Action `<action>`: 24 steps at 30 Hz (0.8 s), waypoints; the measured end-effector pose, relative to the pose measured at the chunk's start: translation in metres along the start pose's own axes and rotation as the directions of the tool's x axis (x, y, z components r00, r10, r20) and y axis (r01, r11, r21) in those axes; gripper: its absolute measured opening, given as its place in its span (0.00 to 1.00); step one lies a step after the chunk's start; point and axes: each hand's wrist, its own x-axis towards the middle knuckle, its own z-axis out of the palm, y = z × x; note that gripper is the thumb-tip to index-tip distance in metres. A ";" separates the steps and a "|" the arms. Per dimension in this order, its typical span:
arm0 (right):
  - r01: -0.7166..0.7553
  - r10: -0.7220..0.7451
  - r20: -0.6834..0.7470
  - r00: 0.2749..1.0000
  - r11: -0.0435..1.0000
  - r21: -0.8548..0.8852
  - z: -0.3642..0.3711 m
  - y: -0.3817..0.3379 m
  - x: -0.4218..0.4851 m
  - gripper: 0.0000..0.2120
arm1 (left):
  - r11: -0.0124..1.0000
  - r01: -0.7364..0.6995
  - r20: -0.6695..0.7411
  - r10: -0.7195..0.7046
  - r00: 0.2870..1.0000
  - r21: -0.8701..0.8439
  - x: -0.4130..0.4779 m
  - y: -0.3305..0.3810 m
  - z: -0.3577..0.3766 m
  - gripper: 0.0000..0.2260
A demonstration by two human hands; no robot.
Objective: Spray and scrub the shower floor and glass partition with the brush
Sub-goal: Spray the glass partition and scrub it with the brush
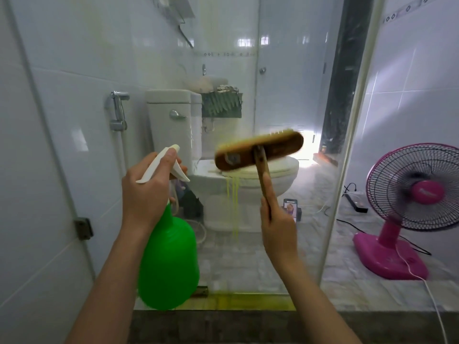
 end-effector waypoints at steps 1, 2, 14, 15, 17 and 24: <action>-0.055 0.055 0.033 0.998 0.998 -0.013 -0.007 0.013 -0.027 0.23 | 1.000 0.004 -0.001 -0.004 1.000 -0.007 -0.001 0.001 0.001 0.12; -0.115 0.116 0.064 0.991 0.993 -0.019 -0.012 0.023 -0.050 0.24 | 1.000 0.013 -0.003 -0.013 1.000 -0.017 -0.001 0.002 0.001 0.12; -0.123 0.125 -0.043 0.991 0.991 0.052 -0.026 0.039 -0.017 0.25 | 0.997 0.079 0.121 -0.075 0.990 -0.025 -0.020 -0.001 0.038 0.13; -0.150 0.151 -0.009 0.988 0.987 0.055 -0.028 0.050 -0.041 0.26 | 0.996 0.079 0.121 -0.075 0.990 -0.028 -0.020 -0.002 0.041 0.13; -0.203 0.201 0.057 0.978 0.979 0.034 -0.033 0.055 -0.061 0.27 | 0.997 0.072 0.131 -0.067 0.989 -0.032 -0.022 -0.002 0.046 0.12; -0.024 0.023 -0.103 0.994 1.000 -0.014 -0.081 -0.001 0.133 0.24 | 0.993 0.101 0.175 -0.087 0.981 -0.069 -0.024 -0.007 0.060 0.11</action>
